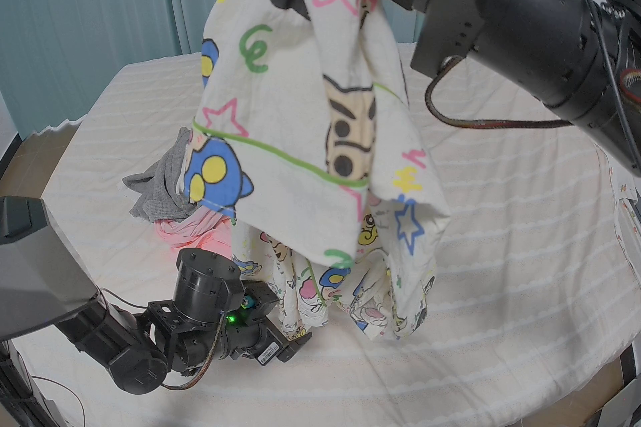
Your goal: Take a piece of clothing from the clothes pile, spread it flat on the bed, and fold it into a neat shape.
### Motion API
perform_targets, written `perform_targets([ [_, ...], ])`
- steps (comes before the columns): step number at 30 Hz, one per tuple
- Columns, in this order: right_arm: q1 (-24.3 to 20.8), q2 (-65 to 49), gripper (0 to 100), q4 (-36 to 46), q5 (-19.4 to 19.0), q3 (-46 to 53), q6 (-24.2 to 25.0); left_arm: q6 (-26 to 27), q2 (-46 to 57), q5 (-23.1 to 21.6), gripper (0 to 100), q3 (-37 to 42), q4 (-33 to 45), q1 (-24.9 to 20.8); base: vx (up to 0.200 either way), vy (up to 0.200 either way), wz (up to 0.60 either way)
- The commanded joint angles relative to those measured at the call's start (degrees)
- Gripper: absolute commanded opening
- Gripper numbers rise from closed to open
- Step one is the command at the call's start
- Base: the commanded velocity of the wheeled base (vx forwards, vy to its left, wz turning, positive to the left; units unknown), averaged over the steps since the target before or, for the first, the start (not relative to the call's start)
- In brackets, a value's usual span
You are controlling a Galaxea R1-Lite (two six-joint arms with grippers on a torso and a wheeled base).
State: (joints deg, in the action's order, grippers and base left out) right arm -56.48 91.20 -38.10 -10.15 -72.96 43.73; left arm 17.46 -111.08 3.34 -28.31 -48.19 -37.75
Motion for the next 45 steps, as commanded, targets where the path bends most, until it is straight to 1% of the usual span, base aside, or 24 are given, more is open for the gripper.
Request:
perform_targets([
  [1,-0.12,-0.23,0,-0.05,-0.04,0.1,0.04,-0.05,-1.68,0.09,100,-0.79,-0.33,-0.13,0.0,0.0,0.0],
  [6,-0.12,-0.41,0,-0.05,-0.04,0.45,0.04,-1.37,-2.39,0.61,100,-2.54,-3.23,-0.48,0.0,0.0,0.0],
  [9,-0.03,-0.41,0,-0.14,-0.04,0.54,0.04,-1.9,-2.47,1.67,100,-2.72,-3.4,-0.48,0.0,0.0,0.0],
  [14,-0.03,-0.32,0,-0.14,-0.04,0.54,0.04,-2.52,-2.74,1.67,100,-1.93,-3.31,-0.65,0.0,0.0,0.0],
  [15,-0.03,-0.32,0,-0.14,-0.04,0.54,0.13,-3.83,-3.0,1.67,0,-2.28,-3.31,-0.83,0.0,0.0,0.0],
  [17,0.05,-0.41,0,-0.14,0.14,0.71,0.22,-6.56,-3.53,1.93,0,-3.25,-3.49,-1.36,0.0,0.0,0.0],
  [20,0.67,-1.29,0,-0.58,0.93,1.86,1.18,-9.28,-3.35,2.99,0,-3.77,-3.58,-2.15,0.0,0.0,0.0],
  [25,1.81,-2.87,0,-2.69,1.01,4.14,1.89,-10.34,-3.09,3.25,0,-3.07,-4.9,-2.24,0.0,0.0,0.0],
  [28,5.06,-5.5,0,-2.77,0.57,7.04,2.24,-10.78,-0.36,3.25,0,0.09,-6.48,-2.24,0.0,0.0,0.0],
  [29,5.06,-5.5,0,-2.77,0.57,7.04,2.24,-10.78,-0.36,3.25,0,0.09,-6.48,-2.24,0.0,0.0,0.0],
  [30,7.7,-6.38,0,-2.77,0.4,8.36,2.24,-11.04,2.62,3.16,0,2.03,-6.48,-2.24,0.0,0.0,0.0],
  [31,8.93,-6.56,0,-2.77,0.4,8.89,2.33,-11.04,4.21,3.16,0,2.91,-6.48,-2.24,0.0,0.0,0.0],
  [35,12.53,-7.09,0,-2.86,0.84,11.26,2.68,-12.97,11.32,2.55,0,6.86,-6.39,-2.24,0.0,0.0,0.0],
  [36,12.53,-7.09,0,-2.86,0.84,11.26,2.68,-12.97,11.32,2.55,0,6.86,-6.39,-2.24,0.0,0.0,0.0],
  [37,14.47,-7.7,0,-2.86,0.75,12.93,2.68,-15.26,15.19,1.58,0,8.53,-6.3,-2.24,0.0,0.0,0.0],
  [40,16.58,-8.14,0,-2.95,0.75,14.34,2.77,-17.9,20.82,-0.79,0,10.73,-6.21,-2.24,0.0,0.0,0.0],
  [45,20.62,-7.88,0,-2.95,0.84,15.13,4.17,-20.71,30.92,-5.89,0,14.51,-5.95,-1.88,0.0,0.0,0.0],
])
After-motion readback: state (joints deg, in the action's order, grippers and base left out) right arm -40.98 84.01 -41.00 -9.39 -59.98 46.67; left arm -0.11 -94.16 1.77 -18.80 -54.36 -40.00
